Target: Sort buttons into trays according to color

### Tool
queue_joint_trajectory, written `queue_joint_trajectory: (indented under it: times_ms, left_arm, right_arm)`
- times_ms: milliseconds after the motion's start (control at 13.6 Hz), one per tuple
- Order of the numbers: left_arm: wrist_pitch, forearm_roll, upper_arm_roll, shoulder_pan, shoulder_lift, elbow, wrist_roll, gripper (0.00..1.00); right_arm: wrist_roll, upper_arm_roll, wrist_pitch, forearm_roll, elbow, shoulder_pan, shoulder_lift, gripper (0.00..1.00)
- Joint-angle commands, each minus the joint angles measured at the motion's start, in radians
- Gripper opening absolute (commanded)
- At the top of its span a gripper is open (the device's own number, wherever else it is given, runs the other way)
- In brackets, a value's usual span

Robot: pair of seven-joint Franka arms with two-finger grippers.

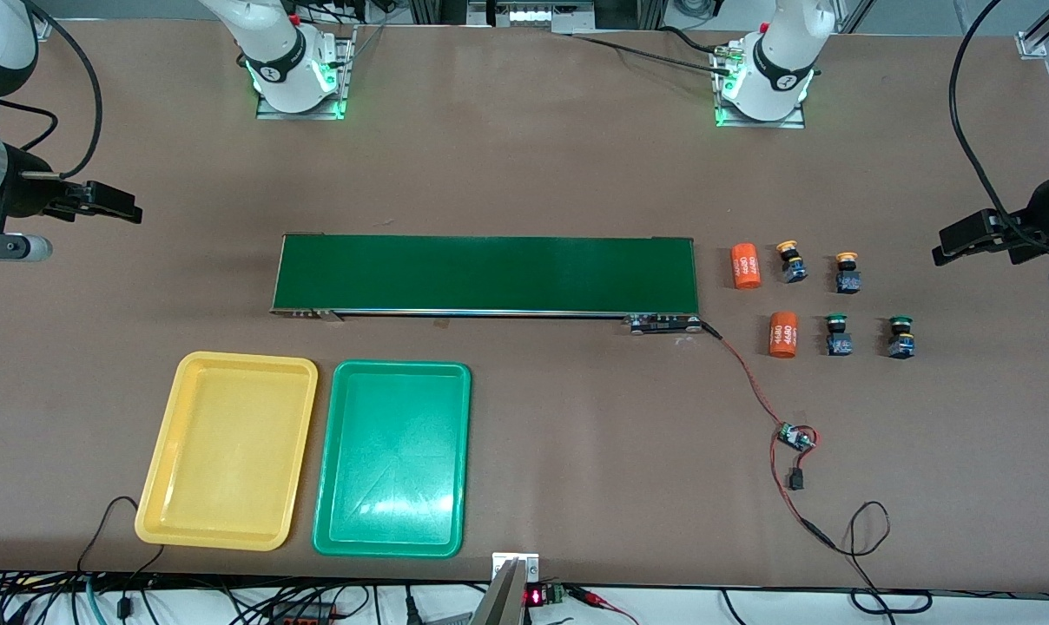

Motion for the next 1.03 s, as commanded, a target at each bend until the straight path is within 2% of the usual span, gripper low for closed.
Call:
queue_joint_trajectory:
  times_ms: [0,442,959]
  left_arm:
    - [-0.01,0.002,-0.007,0.007,-0.025,-0.025,-0.007,1.0]
    - [-0.004,0.008,-0.005,0.007,-0.022,-0.018,0.001,1.0]
    - [-0.001,0.005,-0.008,-0.01,0.082,-0.031,-0.008,1.0]
  right_arm:
    - [-0.004,0.008,-0.007,-0.003,0.009,-0.01,0.0,1.0]
    - [-0.001,0.008,-0.005,-0.003,0.009,-0.01,0.002,1.0]
    - [0.002,0.009,-0.007,-0.002,0.009,-0.006,0.007,1.0]
